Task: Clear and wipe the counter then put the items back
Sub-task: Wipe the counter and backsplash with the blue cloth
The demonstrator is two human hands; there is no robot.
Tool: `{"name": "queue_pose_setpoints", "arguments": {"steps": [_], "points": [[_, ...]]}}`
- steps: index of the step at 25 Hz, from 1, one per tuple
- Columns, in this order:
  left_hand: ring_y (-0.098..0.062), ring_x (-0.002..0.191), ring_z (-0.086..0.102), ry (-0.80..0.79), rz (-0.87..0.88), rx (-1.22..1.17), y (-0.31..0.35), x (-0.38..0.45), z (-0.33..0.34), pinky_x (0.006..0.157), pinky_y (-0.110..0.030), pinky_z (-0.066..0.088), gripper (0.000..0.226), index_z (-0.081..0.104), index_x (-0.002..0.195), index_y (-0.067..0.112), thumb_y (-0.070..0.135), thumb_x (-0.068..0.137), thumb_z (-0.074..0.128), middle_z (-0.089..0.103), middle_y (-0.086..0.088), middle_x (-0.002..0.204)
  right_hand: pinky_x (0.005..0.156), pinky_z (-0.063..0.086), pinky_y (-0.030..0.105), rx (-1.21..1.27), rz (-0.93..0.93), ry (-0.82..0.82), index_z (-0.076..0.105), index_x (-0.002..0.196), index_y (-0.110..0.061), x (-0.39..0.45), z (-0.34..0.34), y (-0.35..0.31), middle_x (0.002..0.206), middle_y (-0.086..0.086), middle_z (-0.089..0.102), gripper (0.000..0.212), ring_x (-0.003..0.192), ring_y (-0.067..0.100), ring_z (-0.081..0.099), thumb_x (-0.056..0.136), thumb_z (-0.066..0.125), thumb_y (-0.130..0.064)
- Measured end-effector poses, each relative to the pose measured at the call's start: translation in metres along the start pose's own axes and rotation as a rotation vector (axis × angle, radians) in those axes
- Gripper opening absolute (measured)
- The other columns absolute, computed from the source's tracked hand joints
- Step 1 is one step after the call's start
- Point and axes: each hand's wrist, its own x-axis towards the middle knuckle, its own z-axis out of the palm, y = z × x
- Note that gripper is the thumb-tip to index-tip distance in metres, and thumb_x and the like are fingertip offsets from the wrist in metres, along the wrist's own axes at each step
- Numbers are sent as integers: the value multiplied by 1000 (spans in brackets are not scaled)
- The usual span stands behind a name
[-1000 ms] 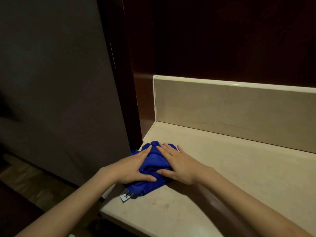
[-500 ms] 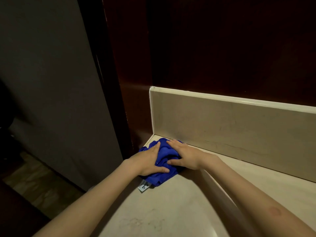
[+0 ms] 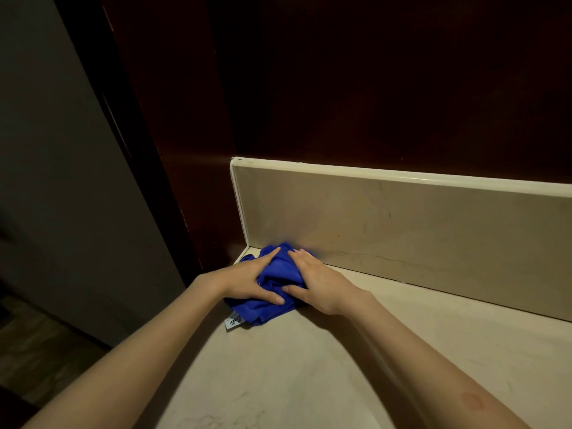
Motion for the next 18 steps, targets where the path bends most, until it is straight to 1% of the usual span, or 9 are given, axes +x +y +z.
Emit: {"name": "queue_pose_setpoints", "arguments": {"steps": [3,7,11,14,18], "points": [[-18,134,36,-4,66,-3,20,5,8,111,-33,33,112,-11,151,34,54,76,71,26,4,155,119,10,29,-3,47,20,7,153,-15,-22,-6,9,161,0,8,77,147,12,3,95,47,-46],[-17,140,29,-36,198,25,63,19,27,114,-33,29,113,-10,152,30,52,76,72,16,8,159,120,12,30,-17,160,61,7,153,-15,-70,-20,27,160,0,9,78,147,12,4,94,48,-46],[-17,140,29,-58,307,68,109,33,49,114,-36,29,115,-7,152,30,54,73,74,21,8,157,118,12,28,-38,283,113,8,153,-17,-124,-30,44,160,-2,9,77,147,11,4,94,49,-46],[-19,140,31,-87,335,64,145,38,64,114,-38,30,116,-6,152,34,55,71,75,24,7,156,116,13,27,-51,350,125,7,153,-19,-160,-42,57,160,-4,10,79,147,9,5,93,49,-49],[-19,141,28,-124,369,69,191,48,83,115,-39,28,118,-5,151,39,57,68,76,21,8,158,116,16,27,-48,420,160,9,153,-21,-207,-55,76,160,-5,12,80,147,9,8,92,49,-53]]}}
